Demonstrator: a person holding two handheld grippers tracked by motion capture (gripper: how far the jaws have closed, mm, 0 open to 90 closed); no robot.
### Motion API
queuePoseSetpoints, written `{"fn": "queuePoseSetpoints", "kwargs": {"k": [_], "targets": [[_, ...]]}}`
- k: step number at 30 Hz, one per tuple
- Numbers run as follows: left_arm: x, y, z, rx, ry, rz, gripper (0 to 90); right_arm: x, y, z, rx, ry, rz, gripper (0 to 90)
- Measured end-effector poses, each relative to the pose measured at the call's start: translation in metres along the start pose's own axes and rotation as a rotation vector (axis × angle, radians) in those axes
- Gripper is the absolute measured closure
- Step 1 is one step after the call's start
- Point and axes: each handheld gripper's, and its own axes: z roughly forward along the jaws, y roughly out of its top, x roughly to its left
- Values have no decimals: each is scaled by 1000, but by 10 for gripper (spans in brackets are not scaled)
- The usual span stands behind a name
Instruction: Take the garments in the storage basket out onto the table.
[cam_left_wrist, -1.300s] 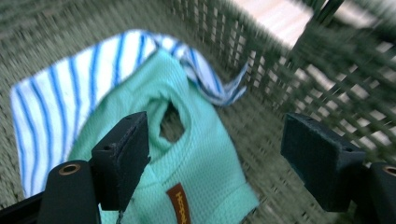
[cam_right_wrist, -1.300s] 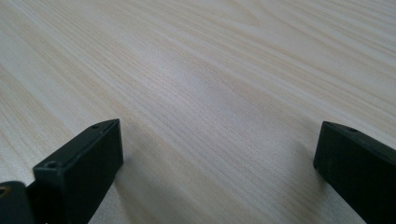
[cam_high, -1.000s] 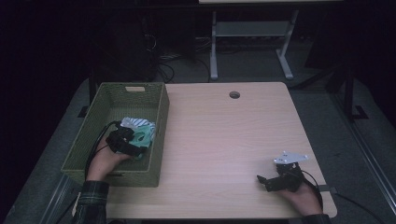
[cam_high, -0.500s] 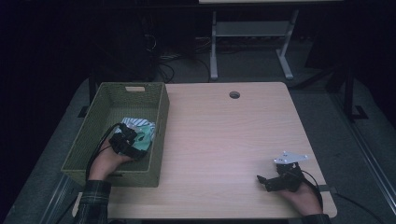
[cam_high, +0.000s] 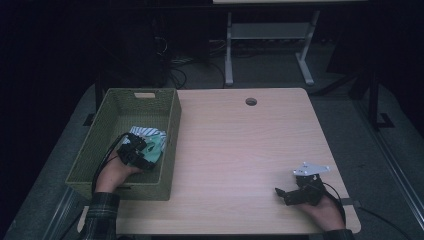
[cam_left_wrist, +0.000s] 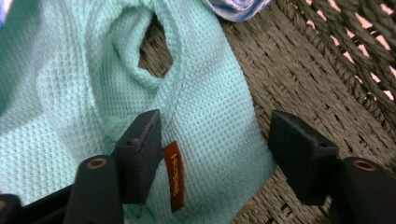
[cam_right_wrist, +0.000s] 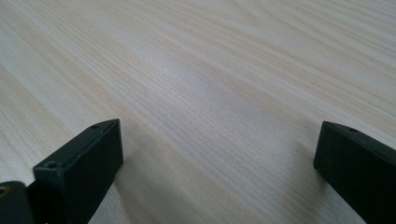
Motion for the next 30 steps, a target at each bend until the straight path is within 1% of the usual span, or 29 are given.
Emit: {"fn": "queuePoseSetpoints", "kwargs": {"k": [1,2,6,9,11,14,16,18,20,21,23,24,25,28,29,30], "targets": [[1,0,0,8,-18,-11,399,0,0,0,-1,0,-1,10],[1,0,0,8,-27,-19,462,0,0,0,0,0,-1,10],[4,0,-1,11,-34,-54,617,0,0,0,-1,0,-2,11],[4,0,-3,10,-34,-68,748,0,0,0,-1,0,-1,10],[4,0,-4,5,-40,-75,801,0,0,0,-1,0,-2,10],[5,0,-6,-3,-50,-89,809,0,0,0,-1,0,-2,10],[6,0,-8,-15,-62,-101,816,0,0,0,-1,0,-2,10],[8,0,-11,-37,-80,-122,819,0,0,0,-1,0,-2,10],[10,-1,-14,-51,-96,-116,820,0,0,0,-1,0,-2,10],[10,-1,-15,-65,-100,-125,822,0,0,0,-1,0,-2,10],[12,-1,-18,-88,-114,-129,825,0,0,0,0,0,-1,10],[13,-2,-19,-108,-120,-141,825,0,0,0,0,0,-1,11],[14,-2,-22,-119,-124,-139,825,0,0,0,0,0,0,11],[16,-4,-26,-180,-133,-164,827,0,0,0,0,0,0,11],[17,-4,-28,-191,-139,-169,827,0,0,0,-1,0,-2,11],[18,-5,-30,-216,-148,-183,829,0,0,0,0,0,0,10]]}}
